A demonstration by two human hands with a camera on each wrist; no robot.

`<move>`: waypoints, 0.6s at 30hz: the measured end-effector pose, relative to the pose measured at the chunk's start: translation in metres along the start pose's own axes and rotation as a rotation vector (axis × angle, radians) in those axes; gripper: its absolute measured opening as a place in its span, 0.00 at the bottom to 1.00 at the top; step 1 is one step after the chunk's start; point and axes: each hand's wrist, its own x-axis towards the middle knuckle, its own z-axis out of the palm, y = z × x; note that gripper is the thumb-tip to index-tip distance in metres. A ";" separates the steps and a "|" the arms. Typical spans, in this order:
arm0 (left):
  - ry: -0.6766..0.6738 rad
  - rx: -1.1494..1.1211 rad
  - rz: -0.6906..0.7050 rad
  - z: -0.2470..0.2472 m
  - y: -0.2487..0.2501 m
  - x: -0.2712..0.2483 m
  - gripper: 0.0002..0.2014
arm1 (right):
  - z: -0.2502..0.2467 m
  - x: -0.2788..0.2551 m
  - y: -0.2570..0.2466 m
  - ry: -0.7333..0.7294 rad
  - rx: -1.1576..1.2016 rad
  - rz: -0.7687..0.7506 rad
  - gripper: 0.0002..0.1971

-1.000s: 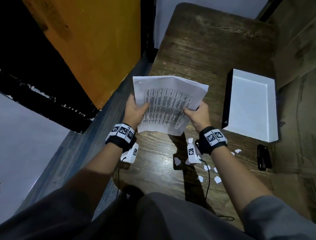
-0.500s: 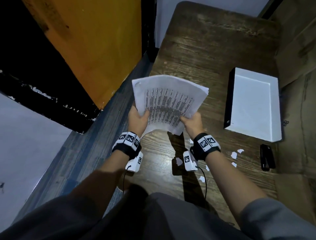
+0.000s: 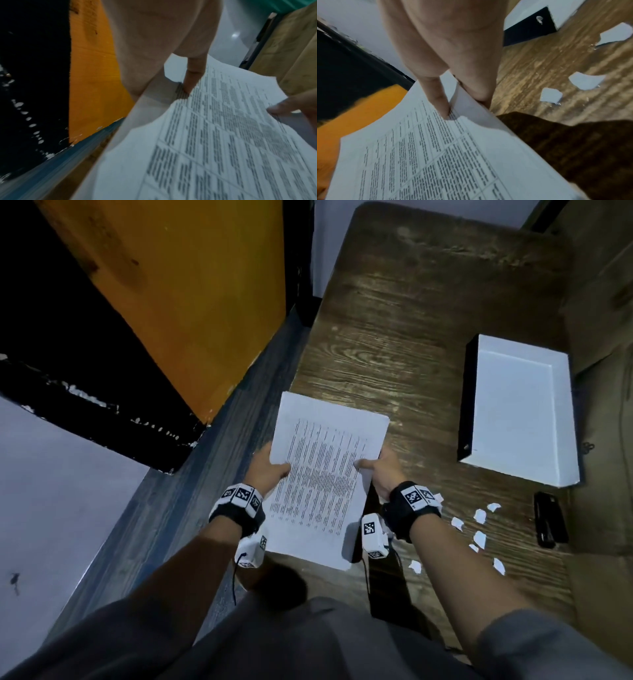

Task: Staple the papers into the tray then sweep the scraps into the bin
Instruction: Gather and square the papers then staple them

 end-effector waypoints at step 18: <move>0.029 0.206 0.008 0.028 0.017 0.048 0.15 | -0.135 -0.027 -0.014 0.493 -0.414 -0.142 0.17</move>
